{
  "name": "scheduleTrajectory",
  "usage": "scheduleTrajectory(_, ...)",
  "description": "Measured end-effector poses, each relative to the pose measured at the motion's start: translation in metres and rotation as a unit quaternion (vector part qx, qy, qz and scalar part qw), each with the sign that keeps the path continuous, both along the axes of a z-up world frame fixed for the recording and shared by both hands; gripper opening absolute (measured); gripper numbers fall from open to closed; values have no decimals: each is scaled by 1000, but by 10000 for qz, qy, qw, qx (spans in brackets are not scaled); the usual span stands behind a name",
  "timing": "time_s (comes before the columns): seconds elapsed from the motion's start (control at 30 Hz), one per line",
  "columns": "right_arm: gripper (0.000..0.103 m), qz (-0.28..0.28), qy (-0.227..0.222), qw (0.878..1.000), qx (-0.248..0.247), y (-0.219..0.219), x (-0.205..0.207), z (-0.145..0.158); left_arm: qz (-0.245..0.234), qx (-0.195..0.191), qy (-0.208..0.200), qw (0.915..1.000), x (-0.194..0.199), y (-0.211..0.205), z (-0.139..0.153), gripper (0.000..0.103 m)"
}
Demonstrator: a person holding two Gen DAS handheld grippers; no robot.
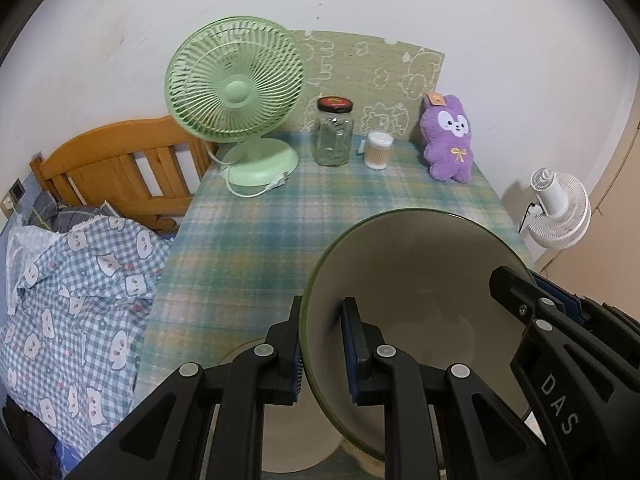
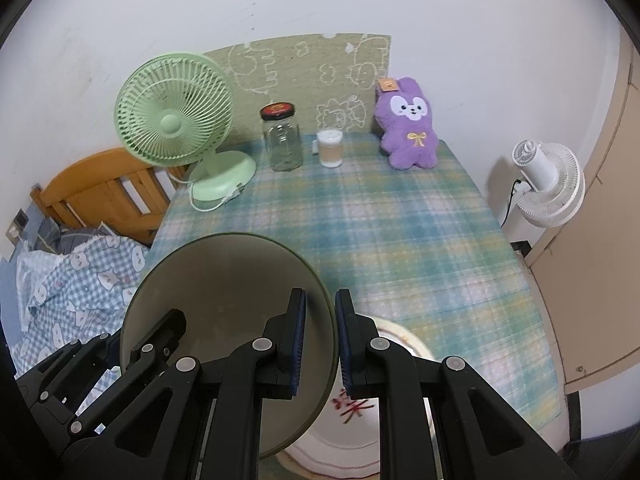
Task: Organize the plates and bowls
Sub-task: 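Carry the bowl with both grippers toward the plate stack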
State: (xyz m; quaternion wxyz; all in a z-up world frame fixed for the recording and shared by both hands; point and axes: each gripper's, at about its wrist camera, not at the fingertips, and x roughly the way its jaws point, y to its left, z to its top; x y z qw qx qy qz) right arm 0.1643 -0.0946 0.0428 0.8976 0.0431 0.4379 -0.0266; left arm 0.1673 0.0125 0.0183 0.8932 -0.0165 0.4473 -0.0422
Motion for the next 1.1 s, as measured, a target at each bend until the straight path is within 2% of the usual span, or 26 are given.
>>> scheduleTrajectory(0.6,19,250,507,9984,0,61,-5,-46,162,57,454,9988,-13,57,-42,15)
scheduleTrajectory(1.1,19,362,892,9954,-25,77,3,-77,275,125,772,9966,-9,73,-70,16)
